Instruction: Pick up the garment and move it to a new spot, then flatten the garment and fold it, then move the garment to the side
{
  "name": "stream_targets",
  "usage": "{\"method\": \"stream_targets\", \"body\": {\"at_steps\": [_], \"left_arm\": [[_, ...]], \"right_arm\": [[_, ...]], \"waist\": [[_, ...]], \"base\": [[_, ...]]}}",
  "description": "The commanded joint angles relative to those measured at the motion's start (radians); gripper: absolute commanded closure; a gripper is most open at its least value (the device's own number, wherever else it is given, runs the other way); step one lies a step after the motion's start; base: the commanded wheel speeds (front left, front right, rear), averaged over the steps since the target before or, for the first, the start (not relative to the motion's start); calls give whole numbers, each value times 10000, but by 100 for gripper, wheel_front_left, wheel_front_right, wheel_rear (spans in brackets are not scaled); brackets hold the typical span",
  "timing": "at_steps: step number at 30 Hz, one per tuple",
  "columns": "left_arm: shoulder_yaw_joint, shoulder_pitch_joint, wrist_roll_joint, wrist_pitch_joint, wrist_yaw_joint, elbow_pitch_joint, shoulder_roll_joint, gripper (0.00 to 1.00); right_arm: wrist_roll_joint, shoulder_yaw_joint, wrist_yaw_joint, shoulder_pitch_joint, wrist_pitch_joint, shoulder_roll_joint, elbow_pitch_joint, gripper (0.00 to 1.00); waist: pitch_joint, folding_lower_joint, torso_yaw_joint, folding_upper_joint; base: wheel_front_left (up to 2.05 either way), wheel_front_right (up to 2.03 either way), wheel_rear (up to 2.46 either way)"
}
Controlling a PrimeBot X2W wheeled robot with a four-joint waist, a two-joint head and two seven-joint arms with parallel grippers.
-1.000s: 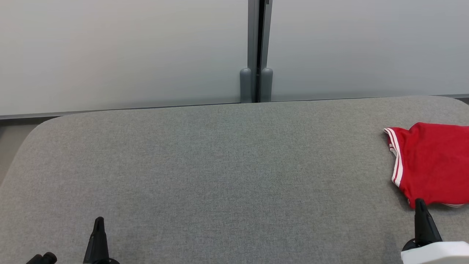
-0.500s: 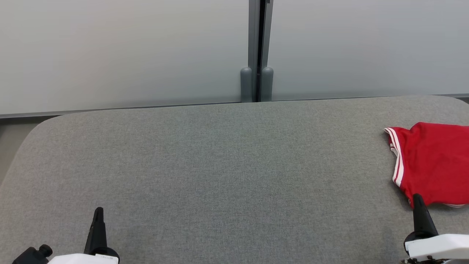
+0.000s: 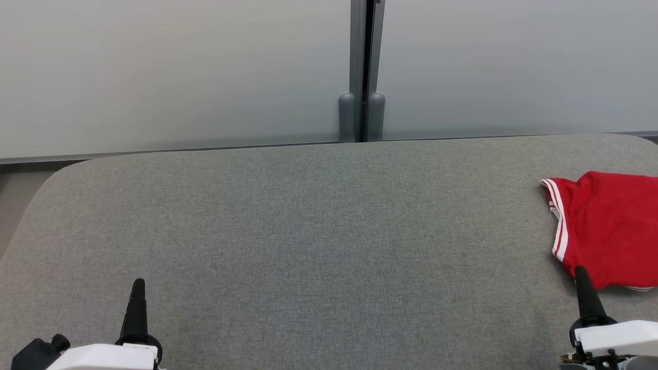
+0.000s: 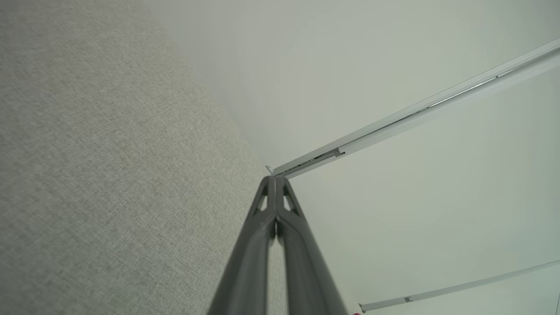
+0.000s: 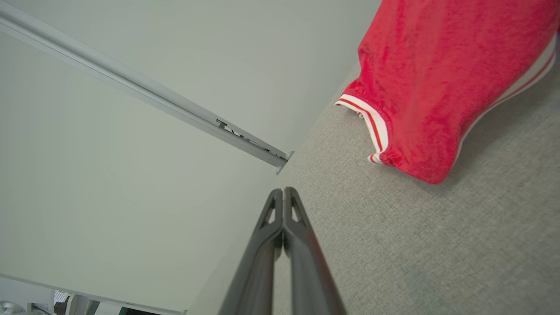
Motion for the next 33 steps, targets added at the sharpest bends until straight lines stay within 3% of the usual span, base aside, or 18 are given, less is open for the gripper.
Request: {"method": "stream_targets", "body": {"at_steps": [1,33], "left_arm": [[55,-305,-253,53,-61,-61,77,100],[153,-967,-2826,822,-189,113,108,100]], "right_arm": [[271,-2,1,-241,68,-103,-44,100],[3271,10,1,-686,825,-141,159,100]], "waist": [[2,0,3,-1],[58,0,69,-1]], "base": [[0,0,0],[0,0,0]]}}
